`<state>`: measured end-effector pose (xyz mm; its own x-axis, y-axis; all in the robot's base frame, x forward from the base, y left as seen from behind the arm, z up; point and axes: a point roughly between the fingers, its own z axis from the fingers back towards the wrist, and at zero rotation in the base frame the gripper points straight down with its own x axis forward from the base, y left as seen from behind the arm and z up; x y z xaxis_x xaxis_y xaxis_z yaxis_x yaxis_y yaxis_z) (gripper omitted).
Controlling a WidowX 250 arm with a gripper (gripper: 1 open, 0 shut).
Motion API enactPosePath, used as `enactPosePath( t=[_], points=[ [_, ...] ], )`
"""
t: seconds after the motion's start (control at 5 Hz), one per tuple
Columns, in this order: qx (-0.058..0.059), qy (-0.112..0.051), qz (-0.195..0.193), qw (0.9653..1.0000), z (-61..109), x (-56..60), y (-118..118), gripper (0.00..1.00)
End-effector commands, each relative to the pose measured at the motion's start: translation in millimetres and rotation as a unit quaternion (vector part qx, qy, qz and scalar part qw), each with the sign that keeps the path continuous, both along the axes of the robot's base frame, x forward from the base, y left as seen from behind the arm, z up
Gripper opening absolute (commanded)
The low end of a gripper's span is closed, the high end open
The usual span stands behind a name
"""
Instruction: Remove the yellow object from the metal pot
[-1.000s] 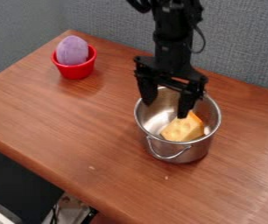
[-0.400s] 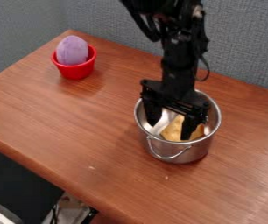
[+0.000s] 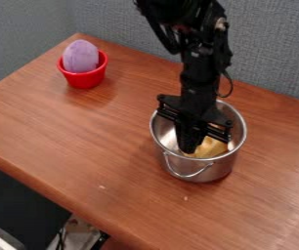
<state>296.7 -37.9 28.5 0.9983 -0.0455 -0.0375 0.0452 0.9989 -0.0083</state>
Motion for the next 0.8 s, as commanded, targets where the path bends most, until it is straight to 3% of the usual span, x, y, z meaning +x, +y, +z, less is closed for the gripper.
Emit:
enactPosePath(
  t=[0.0,0.2,0.4,0.6],
  points=[
    [0.000,-0.013,-0.004,0.9999,7.2,5.5,0.3,1.00],
    [-0.005,-0.016,-0.002,0.9999,13.9,6.6,2.4,0.00],
    [-0.009,-0.019,-0.001,0.9998,20.2,7.0,4.1,0.00],
    [-0.012,-0.024,0.001,0.9996,25.4,9.1,6.5,1.00]
  ],
)
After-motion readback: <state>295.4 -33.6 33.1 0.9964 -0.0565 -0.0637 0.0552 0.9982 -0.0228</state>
